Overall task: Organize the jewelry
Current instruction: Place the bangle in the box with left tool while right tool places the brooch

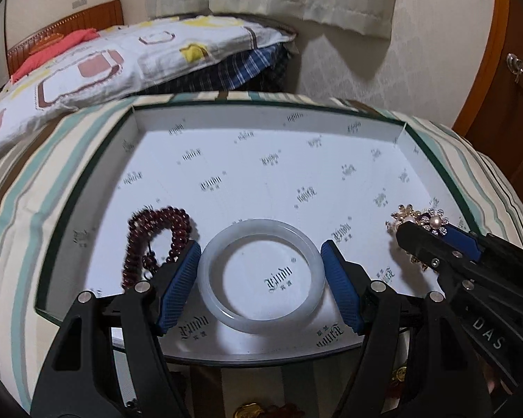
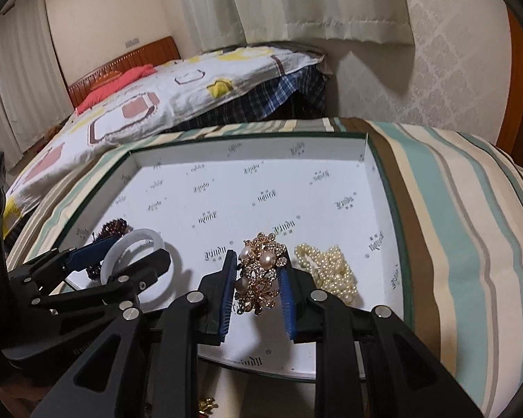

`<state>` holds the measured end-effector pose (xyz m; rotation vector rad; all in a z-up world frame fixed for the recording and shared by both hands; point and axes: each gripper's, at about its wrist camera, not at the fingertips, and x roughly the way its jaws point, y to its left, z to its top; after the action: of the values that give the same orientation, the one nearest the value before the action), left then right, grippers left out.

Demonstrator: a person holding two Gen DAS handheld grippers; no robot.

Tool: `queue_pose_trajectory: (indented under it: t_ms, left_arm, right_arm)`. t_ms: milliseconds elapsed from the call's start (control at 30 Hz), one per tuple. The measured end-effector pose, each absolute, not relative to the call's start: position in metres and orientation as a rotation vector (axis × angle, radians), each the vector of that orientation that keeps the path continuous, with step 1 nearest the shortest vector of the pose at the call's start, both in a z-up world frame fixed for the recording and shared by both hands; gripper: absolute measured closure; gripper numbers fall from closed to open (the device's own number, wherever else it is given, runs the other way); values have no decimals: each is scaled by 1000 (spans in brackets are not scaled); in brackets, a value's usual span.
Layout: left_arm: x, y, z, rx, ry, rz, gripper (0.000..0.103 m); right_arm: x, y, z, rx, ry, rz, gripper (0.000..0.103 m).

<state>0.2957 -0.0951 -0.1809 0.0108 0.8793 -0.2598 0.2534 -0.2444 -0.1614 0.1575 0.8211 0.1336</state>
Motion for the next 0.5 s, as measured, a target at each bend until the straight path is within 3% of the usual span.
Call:
queue_pose_trajectory:
  t_ms: [167, 367, 500]
  left_arm:
    - [298, -95, -183, 7, 895, -269, 34]
    - [300, -96, -181, 9, 889, -271, 32]
    - [300, -96, -177, 15, 872, -268, 27]
  right_arm:
    - [257, -245, -166, 160, 845, 141, 78]
    - [256, -248, -161, 162, 829, 128, 66]
    - [255, -249, -156, 156, 812, 122, 66]
